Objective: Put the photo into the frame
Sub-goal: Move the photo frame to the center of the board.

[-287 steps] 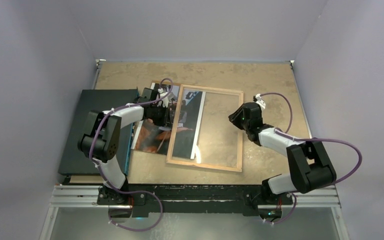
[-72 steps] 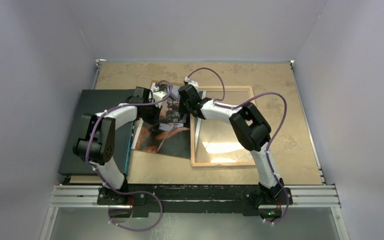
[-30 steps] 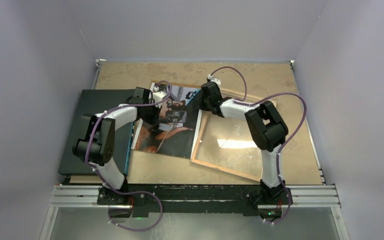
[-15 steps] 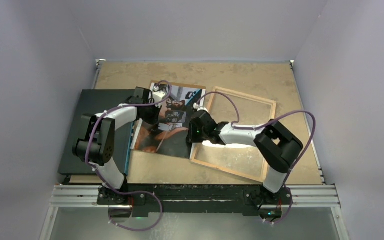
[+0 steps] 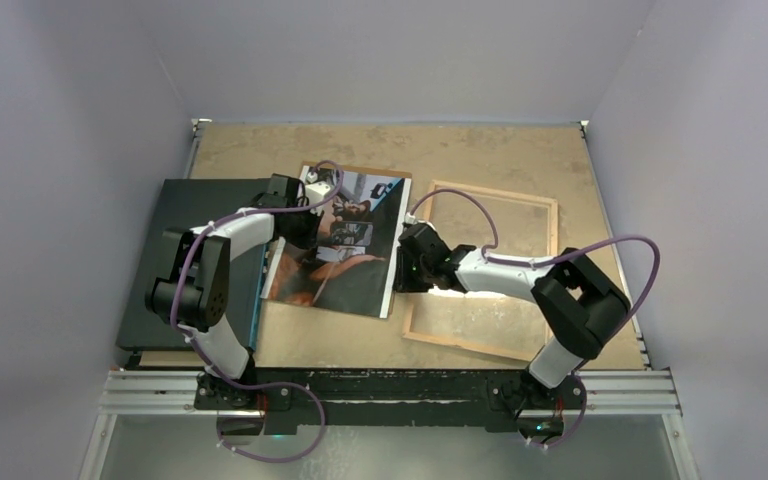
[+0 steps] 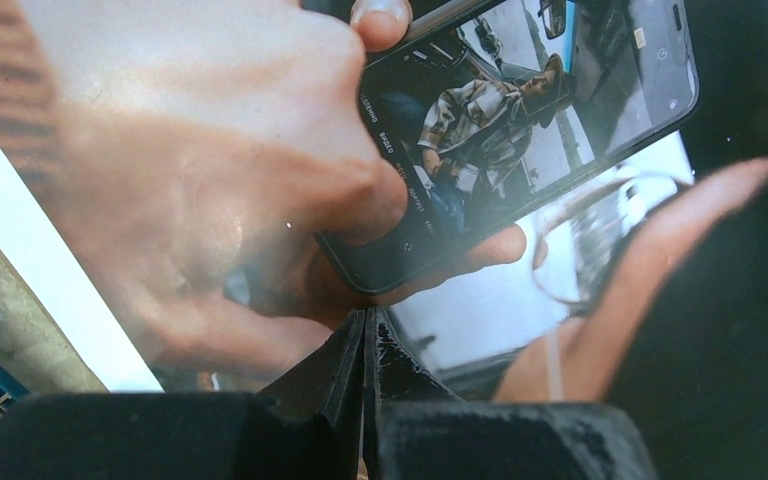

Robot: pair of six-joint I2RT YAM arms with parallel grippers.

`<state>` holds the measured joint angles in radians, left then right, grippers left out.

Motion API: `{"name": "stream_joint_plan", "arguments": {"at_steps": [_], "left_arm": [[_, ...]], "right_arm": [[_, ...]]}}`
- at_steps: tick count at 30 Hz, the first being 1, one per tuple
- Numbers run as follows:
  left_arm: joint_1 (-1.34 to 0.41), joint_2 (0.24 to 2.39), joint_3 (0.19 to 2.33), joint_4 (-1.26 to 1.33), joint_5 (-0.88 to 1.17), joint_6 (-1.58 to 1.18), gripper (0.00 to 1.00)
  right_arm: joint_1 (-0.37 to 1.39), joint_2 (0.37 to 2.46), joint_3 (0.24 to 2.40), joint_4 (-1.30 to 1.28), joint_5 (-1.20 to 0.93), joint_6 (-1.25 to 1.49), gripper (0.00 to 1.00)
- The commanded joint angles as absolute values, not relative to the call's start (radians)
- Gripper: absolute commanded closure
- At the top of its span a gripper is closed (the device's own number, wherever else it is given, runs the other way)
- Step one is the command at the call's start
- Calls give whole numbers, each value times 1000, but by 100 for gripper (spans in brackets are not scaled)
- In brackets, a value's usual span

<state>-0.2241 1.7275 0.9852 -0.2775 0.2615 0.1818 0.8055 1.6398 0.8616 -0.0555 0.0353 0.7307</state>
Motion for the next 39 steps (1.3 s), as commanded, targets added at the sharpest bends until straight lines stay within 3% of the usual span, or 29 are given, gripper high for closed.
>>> {"name": "stream_joint_plan", "arguments": {"at_steps": [1,8,13,17,18,22,24,29,32,34,39], "left_arm": [[-240,1728,971,-284,293,159,100],[-255,1762,972,-262,343,129,100],[-258,1758,1061,-338,402,104,100],[-246,1692,1198,-413,325,146,100],[-244,1685,1222,-419,279,162,99],[-226,1714,1291,-399,54,234,76],[-216,1764,1324,-383,-86,263,73],[-189,1865,1323,-240,-287,312,76],[-187,1927,1335,-177,-364,329,83],[-187,1962,1351,-151,-400,334,89],[-189,2050,1394,-148,-410,339,91]], "right_arm": [[760,1596,886,-115,62,693,62],[691,1627,885,8,-49,757,38],[650,1694,929,73,-34,780,32],[613,1742,966,103,-18,780,31],[609,1753,978,105,-9,782,31],[606,1792,1017,109,6,791,31],[603,1802,1023,114,10,798,31],[600,1808,1015,129,12,810,31],[597,1798,998,137,21,818,31],[593,1790,984,146,21,825,31],[588,1786,967,166,3,850,31]]}}
